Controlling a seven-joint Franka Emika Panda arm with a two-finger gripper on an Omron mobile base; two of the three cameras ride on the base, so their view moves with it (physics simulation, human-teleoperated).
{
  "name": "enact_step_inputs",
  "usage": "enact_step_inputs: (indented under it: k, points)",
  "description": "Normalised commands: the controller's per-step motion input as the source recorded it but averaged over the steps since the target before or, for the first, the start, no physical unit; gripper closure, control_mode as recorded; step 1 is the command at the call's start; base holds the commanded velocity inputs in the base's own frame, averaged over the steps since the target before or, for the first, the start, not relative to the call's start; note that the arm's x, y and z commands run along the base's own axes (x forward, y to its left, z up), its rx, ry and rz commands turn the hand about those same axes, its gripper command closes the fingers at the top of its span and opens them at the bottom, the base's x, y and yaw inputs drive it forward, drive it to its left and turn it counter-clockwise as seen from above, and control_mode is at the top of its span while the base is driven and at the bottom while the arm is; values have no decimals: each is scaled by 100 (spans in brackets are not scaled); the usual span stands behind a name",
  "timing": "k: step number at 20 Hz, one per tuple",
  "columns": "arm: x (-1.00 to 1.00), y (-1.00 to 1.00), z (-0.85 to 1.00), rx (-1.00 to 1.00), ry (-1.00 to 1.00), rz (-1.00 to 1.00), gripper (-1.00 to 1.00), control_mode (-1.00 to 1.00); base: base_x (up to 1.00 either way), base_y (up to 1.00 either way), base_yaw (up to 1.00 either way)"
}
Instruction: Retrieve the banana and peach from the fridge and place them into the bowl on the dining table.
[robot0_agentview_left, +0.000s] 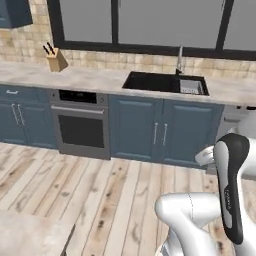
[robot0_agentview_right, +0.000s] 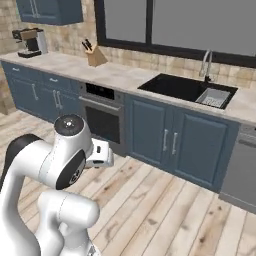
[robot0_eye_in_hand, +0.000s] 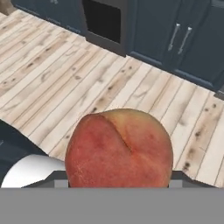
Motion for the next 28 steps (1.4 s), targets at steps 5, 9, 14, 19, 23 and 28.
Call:
enact_step_inputs:
  k: [5,9,14,19,23,28]
  points:
    - [0,0,0,0,0,0,100,100,100,-10,69]
    - [0,0,0,0,0,0,100,100,100,-2,63]
    - [0,0,0,0,0,0,100,100,100,0,53]
    - [0,0,0,0,0,0,100,100,100,0,46]
    - [0,0,0,0,0,0,100,100,100,9,24]
    - [0,0,0,0,0,0,100,100,100,26,14]
